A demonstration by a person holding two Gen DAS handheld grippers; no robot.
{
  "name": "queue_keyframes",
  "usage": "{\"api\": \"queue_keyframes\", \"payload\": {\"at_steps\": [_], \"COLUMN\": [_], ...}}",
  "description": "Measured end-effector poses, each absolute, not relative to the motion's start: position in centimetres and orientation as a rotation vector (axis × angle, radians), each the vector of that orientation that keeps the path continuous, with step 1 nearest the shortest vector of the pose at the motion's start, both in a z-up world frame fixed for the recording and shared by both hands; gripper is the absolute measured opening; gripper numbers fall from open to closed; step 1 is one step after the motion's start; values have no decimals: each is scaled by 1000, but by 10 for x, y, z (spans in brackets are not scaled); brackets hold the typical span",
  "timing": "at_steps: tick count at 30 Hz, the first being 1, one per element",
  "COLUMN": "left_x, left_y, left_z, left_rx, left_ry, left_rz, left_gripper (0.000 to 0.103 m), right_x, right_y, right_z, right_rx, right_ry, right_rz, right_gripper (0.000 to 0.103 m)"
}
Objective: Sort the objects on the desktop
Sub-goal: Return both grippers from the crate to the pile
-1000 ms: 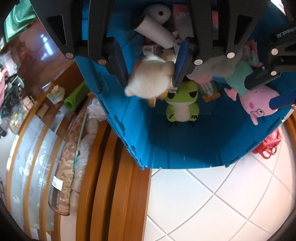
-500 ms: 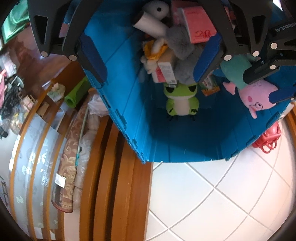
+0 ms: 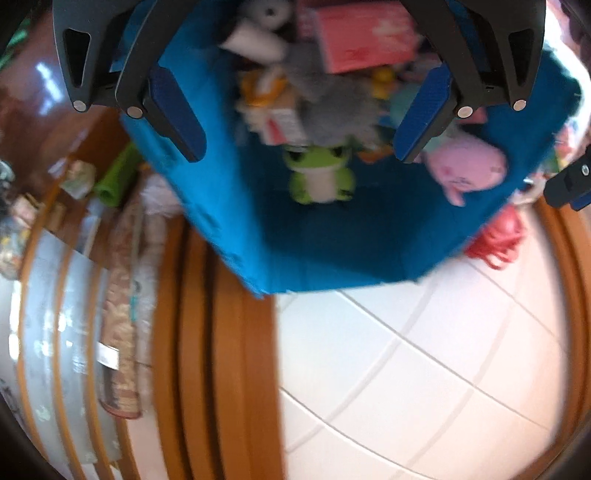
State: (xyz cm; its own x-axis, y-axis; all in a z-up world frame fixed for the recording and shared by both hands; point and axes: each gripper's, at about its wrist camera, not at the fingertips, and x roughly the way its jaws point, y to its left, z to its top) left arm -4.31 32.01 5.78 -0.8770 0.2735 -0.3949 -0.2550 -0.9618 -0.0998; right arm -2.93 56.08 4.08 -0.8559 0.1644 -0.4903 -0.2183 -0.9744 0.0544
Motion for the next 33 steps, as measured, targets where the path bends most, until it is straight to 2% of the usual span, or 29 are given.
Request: {"api": "queue_keyframes", "payload": {"at_steps": [8, 18, 26, 33], "left_x": [-43, -67, -101, -133], "left_y": [212, 42, -38, -71], "left_z": [41, -30, -105, -171], "left_rx": [-630, -872, -1094, -1253], "left_ry": [-2, -3, 46, 31], "left_rz": [3041, 3177, 3085, 2946], "left_gripper": [103, 103, 103, 103], "right_x": [-42, -76, -112, -150], "right_y": [475, 332, 235, 181], "right_z": [69, 82, 52, -17], "right_rx": [-673, -685, -819, -1049], "right_ry": [161, 107, 85, 21], "right_rz": [3065, 3242, 3242, 3135], "right_gripper": [103, 103, 103, 103]}}
